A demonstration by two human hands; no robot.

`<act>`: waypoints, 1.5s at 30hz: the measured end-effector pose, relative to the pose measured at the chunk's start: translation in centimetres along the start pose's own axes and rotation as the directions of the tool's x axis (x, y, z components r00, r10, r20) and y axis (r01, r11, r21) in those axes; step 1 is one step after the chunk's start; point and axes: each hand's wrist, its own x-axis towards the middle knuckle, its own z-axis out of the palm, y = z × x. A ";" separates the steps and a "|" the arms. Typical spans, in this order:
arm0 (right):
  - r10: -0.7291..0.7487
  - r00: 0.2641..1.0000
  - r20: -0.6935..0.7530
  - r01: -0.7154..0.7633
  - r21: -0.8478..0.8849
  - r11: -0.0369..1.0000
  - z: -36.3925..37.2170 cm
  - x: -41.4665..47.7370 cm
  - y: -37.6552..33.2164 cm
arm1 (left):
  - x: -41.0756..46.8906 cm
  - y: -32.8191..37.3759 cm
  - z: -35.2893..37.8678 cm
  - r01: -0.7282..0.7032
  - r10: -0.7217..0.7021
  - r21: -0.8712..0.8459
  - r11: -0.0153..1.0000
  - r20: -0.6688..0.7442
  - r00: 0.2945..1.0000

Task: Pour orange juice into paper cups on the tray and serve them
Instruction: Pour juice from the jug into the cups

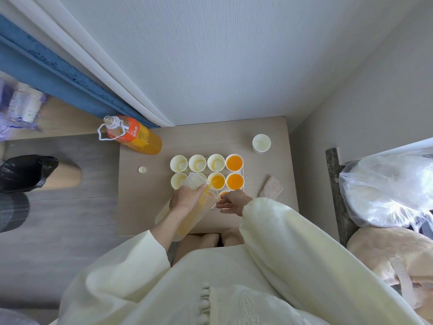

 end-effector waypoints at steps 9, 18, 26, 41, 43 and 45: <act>0.001 1.000 -0.010 -0.001 -0.011 1.000 0.0 0.1 0.0 | 0.0 0.0 -0.1 -0.003 0.003 -0.009 1.000 0.001 1.000; 0.005 1.000 -0.020 -0.006 -0.015 1.000 0.1 0.3 -0.1 | 0.0 0.1 -0.2 0.005 -0.005 0.011 1.000 -0.003 1.000; 0.002 0.999 -0.032 -0.003 -0.017 1.000 0.3 0.2 -0.1 | -0.2 -0.1 -0.4 0.006 -0.006 0.007 1.000 -0.004 1.000; -0.003 0.999 -0.034 0.003 -0.008 1.000 0.5 -0.1 0.0 | -0.1 -0.2 -0.7 -0.005 0.005 -0.003 1.000 -0.003 1.000; -0.004 1.000 -0.028 0.004 0.002 1.000 0.5 -0.2 0.0 | -0.2 -0.2 -0.7 -0.001 0.001 -0.009 1.000 -0.002 1.000; -0.007 1.000 -0.026 0.007 0.007 1.000 0.5 -0.2 0.0 | -0.1 -0.1 -0.8 -0.004 0.004 -0.014 1.000 -0.002 1.000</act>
